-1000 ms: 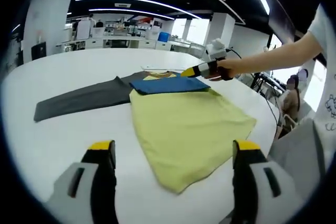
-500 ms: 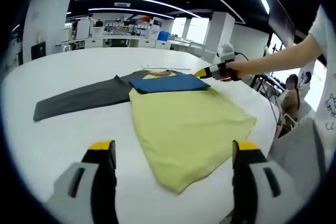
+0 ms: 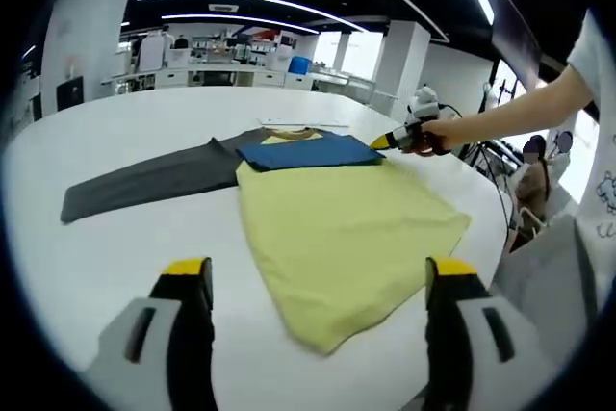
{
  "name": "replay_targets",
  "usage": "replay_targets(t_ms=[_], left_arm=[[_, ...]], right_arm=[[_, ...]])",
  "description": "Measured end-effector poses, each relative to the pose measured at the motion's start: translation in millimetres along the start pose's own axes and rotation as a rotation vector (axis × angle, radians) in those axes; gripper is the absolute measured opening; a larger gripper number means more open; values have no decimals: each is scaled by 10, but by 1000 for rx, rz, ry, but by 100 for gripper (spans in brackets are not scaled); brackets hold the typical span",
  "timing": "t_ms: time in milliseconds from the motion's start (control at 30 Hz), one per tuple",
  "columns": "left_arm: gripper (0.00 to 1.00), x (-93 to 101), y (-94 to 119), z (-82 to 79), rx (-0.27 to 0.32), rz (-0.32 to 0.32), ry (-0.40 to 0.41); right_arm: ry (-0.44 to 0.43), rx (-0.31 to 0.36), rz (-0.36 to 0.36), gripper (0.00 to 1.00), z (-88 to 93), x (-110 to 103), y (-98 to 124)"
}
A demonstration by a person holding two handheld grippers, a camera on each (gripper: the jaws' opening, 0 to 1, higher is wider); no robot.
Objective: Fold the garment on the visible template until the final outline fits inside the template.
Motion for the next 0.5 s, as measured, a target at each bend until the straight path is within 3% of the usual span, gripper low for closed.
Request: replay_targets(t_ms=[67,267,500], left_arm=[[89,2,1,-1,0,-1,-1],[89,-7,5,11,-8,-4,-5],[89,-6,6,10,-10,-5,-5]], right_arm=[[-25,-9,-16,0,24,0,-1],[-68,-9,-30,0,65,8,8],[-21,5,-3,0,43,59,15]])
Point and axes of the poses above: the point that each gripper's makers call its tool centre point, and the gripper's own axes: y roughly backward along the fingers, x roughly to its right, z roughly out of its underside, the point moved 9 cm from there along y, roughly backward along the fingers, and after that the axes turned 13 degrees about z, right-handed, at the moved point
